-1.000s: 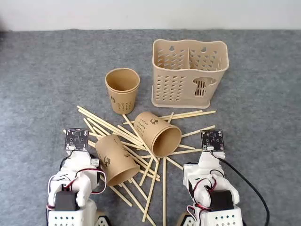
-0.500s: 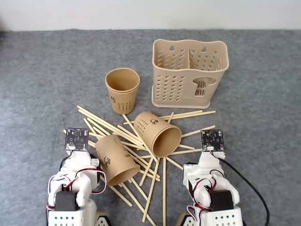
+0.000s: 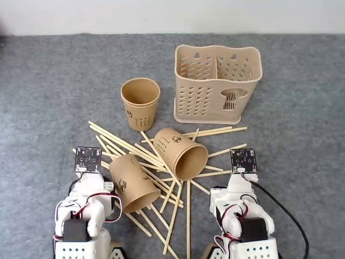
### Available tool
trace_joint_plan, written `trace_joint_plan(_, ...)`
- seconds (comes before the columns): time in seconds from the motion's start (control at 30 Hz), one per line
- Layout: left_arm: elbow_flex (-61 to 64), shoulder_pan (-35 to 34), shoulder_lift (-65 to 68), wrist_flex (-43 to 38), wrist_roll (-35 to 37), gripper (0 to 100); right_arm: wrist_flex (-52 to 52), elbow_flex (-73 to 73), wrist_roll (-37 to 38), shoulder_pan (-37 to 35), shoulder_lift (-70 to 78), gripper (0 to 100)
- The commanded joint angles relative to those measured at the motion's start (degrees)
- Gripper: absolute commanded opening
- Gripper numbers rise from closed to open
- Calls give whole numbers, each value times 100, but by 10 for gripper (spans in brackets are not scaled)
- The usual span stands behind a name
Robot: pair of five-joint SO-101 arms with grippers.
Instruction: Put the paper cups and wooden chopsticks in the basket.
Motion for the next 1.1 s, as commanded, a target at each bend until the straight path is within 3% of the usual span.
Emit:
trace_joint_plan(0.0, -66, 18, -105, 18, 0, 14, 57, 105, -62, 66, -66, 12)
trace_joint_plan(0.4, -127, 53, -105, 44, -26, 14, 57, 105, -97, 13, -66, 12)
trace_joint_plan(0.7, -2053, 9, -105, 967, -35, 15, 198, -264, -53, -31, -66, 12)
trace_joint_plan(0.83, -2659, 0, -105, 985, -53, 15, 251, -598, -44, -4, -66, 12)
trace_joint_plan(0.97, -2932, 26, -105, 774, -695, 15, 84, -721, 35, -48, -66, 12)
trace_joint_plan(1.07, -3160, 18, -105, 756, -1108, 15, -400, -782, 844, -4, -66, 11)
